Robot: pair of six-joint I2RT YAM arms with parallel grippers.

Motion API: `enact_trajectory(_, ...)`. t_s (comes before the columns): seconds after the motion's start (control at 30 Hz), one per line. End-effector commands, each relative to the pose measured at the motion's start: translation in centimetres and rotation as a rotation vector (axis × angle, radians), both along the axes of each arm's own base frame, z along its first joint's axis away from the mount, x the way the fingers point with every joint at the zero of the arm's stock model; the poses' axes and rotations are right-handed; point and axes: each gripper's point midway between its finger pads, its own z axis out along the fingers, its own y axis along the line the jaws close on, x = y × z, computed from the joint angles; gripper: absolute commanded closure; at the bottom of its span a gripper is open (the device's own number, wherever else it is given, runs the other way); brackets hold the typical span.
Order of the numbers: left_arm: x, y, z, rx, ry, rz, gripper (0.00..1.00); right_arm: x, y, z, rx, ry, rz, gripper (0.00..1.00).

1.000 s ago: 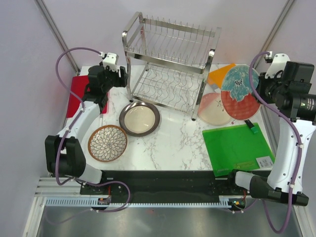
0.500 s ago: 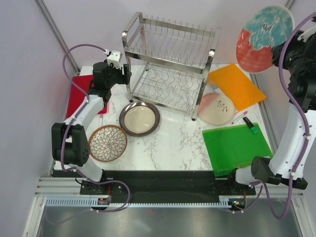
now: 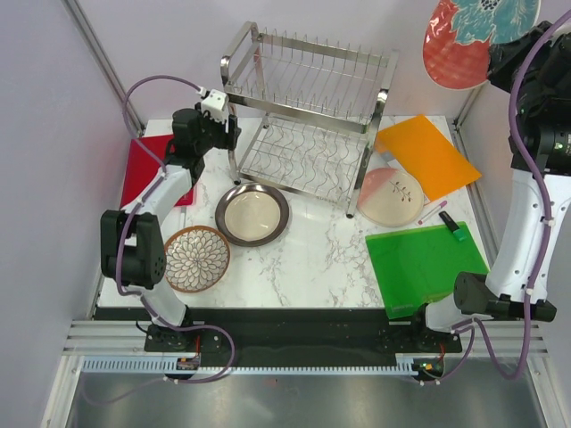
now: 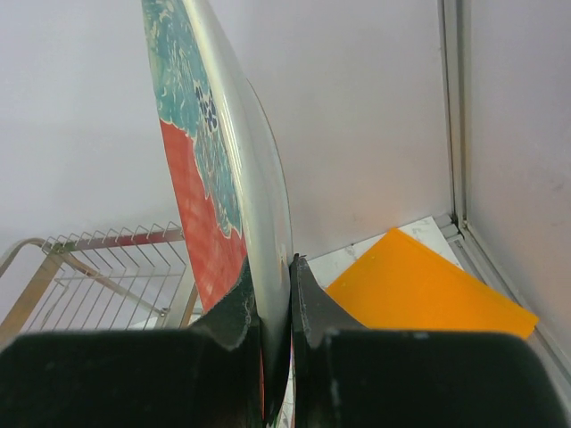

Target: Load the plates into the dish rack

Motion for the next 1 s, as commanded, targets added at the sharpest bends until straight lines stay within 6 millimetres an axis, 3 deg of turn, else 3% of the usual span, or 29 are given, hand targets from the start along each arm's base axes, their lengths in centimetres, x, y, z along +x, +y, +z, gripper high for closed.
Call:
enact_trajectory(0.0, 2.8, -1.2, 2.7, 0.039, -0.112, -0.073, 0.28, -2.5, 0.2, 9.4, -0.003, -0.345, -0.009, 1.00)
enact_trajectory(0.03, 3.4, -1.5, 1.7, 0.036, -0.096, -0.082, 0.30, -2.3, 0.2, 9.2, -0.002, -0.339, -0.011, 1.00)
enact_trajectory(0.1, 4.1, -2.0, 2.4, 0.027, -0.111, -0.105, 0.33, -2.2, 0.2, 8.8, -0.001, -0.330, -0.007, 1.00)
enact_trajectory(0.2, 4.6, -2.6, 2.3, 0.022, -0.116, -0.131, 0.61, -2.2, 0.2, 8.0, 0.003, -0.310, -0.007, 1.00)
enact_trajectory(0.23, 4.7, -2.6, 2.5, 0.020, -0.121, -0.132, 0.82, -2.2, 0.2, 7.8, -0.002, -0.304, -0.007, 1.00)
enact_trajectory(0.27, 4.8, -2.6, 2.3, 0.019, -0.117, -0.127, 0.93, -2.1, 0.2, 7.4, 0.000, -0.294, -0.007, 1.00)
enact_trajectory(0.3, 4.7, -2.6, 2.5, 0.012, -0.117, -0.124, 0.98, -2.1, 0.2, 7.3, 0.001, -0.291, -0.008, 1.00)
enact_trajectory(0.47, 4.3, -2.2, 1.9, -0.026, -0.085, -0.086, 0.98, -1.8, 0.4, 6.4, 0.007, -0.271, 0.007, 1.00)
enact_trajectory(0.57, 3.9, -0.8, 1.9, -0.077, -0.063, 0.015, 0.98, -2.0, 0.6, 6.4, 0.009, -0.272, 0.014, 1.00)
enact_trajectory(0.6, 3.5, -0.5, 2.7, -0.091, -0.072, 0.032, 0.98, -2.0, 0.7, 6.4, 0.013, -0.272, 0.018, 1.00)
enact_trajectory(0.73, 1.5, 1.1, 1.9, -0.179, -0.022, 0.155, 0.98, -2.0, 0.7, 5.8, 0.019, -0.261, 0.021, 1.00)
enact_trajectory(0.97, -0.4, 0.4, 1.3, -0.272, 0.037, 0.145, 0.98, -2.0, 1.3, 5.3, 0.032, -0.256, 0.051, 1.00)
